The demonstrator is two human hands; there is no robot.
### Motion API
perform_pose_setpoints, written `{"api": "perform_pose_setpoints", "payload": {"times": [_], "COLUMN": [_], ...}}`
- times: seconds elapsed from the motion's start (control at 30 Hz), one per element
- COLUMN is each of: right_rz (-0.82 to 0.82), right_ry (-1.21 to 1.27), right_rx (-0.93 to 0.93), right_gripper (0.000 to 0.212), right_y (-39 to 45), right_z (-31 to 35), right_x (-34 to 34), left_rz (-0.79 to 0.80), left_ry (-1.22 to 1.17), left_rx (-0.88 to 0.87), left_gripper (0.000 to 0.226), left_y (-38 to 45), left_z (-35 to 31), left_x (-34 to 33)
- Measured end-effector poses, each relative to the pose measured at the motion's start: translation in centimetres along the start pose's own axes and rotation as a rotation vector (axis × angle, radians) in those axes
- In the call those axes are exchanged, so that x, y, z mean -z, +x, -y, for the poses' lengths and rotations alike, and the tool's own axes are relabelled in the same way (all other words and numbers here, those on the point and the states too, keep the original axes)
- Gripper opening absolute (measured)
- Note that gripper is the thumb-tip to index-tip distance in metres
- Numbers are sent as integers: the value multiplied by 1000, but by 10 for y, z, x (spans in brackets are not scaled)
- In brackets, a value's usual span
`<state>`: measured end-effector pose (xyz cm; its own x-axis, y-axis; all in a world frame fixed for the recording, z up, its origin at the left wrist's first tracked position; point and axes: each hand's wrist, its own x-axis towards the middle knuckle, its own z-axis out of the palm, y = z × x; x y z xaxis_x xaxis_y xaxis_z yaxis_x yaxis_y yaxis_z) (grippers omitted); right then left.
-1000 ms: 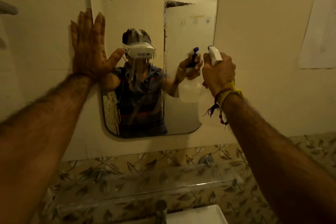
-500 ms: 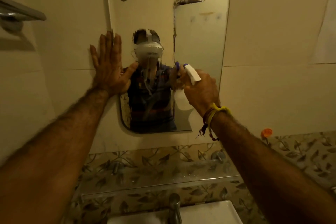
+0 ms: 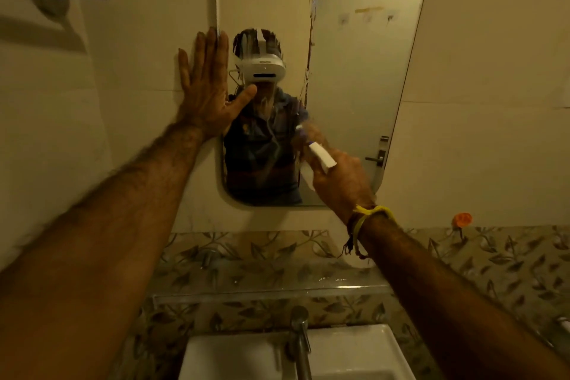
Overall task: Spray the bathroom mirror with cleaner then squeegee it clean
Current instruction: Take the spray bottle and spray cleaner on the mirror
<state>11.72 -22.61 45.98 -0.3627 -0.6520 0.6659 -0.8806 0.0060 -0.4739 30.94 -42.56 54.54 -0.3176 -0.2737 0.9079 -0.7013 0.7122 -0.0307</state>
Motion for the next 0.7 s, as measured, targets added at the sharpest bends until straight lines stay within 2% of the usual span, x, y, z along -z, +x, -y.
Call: {"api": "perform_pose_setpoints", "payload": {"times": [0.17,0.43,0.57,0.7], "right_rz": [-116,-100,-12,44], "right_ry": [-15,-50,-53,-28], "right_rx": [-179,-402,-417,-339], "right_gripper": [25,27,29,30], "right_y": [-9,-42,-60,-68], "right_z": [-31,-64,-62,-39], "right_x": [23,25,6,-16], "left_rz": [38,42,74,170], "left_ry": [-17,-73,-128,-101], "left_rx": [63,117,136,126], "left_gripper": [97,88,88,87], "left_y": [-27,-102,-125,-141], "left_z": [-9,-13,-16,-14], "left_x": [-5,-31,-32,-28]}}
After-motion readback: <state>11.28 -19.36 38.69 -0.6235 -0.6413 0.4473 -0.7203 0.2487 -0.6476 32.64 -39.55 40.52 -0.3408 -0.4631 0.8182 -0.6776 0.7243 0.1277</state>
